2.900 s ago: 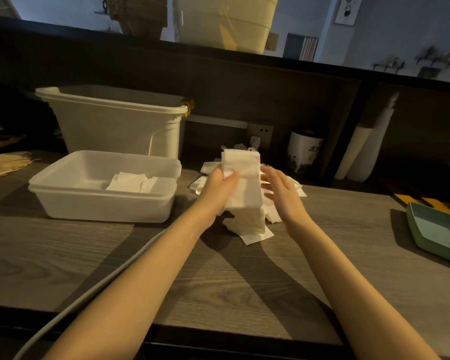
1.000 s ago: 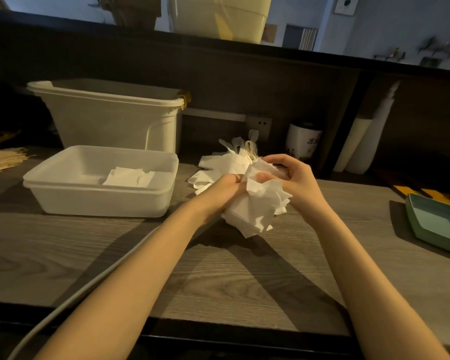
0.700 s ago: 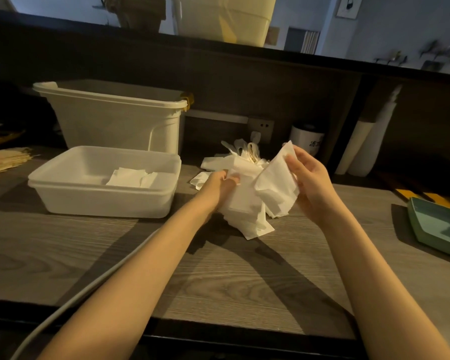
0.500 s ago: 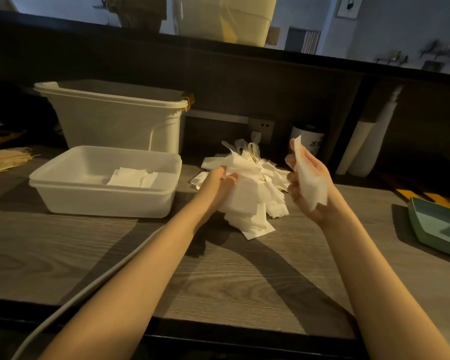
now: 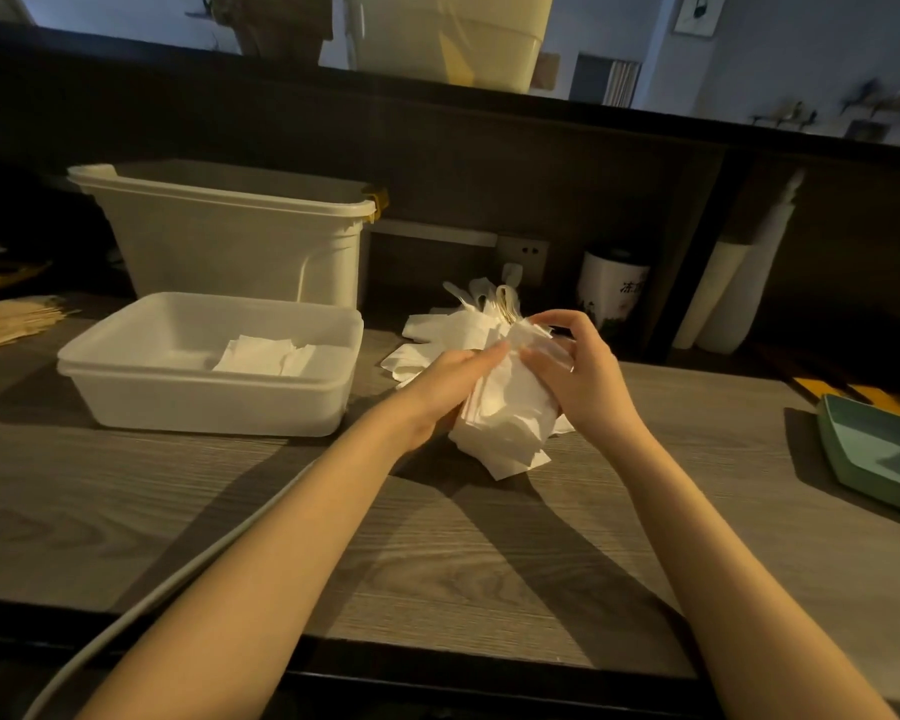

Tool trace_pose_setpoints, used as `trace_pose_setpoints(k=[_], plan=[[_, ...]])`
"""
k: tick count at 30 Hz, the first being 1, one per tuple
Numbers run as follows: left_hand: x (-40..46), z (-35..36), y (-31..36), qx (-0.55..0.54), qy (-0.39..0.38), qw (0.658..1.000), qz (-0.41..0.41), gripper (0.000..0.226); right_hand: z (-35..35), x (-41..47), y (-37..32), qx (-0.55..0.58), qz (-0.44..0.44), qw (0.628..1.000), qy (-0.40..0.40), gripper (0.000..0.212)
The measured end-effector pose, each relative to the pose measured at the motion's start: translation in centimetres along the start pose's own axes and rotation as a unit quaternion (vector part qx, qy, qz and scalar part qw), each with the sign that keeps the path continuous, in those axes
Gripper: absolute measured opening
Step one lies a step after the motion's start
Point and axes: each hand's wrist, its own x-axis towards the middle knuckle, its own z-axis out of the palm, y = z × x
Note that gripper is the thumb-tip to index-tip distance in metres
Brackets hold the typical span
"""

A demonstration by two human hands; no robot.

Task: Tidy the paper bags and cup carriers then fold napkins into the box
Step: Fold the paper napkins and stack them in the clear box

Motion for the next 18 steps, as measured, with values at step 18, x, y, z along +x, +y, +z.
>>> trace_pose_setpoints(k=[18], plan=[[0.9, 0.3, -0.5, 0.037, 0.225, 0.971, 0.067, 0.055, 1.3, -0.4, -0.7, 0.148, 0.173, 0.972, -0.047, 0.07]])
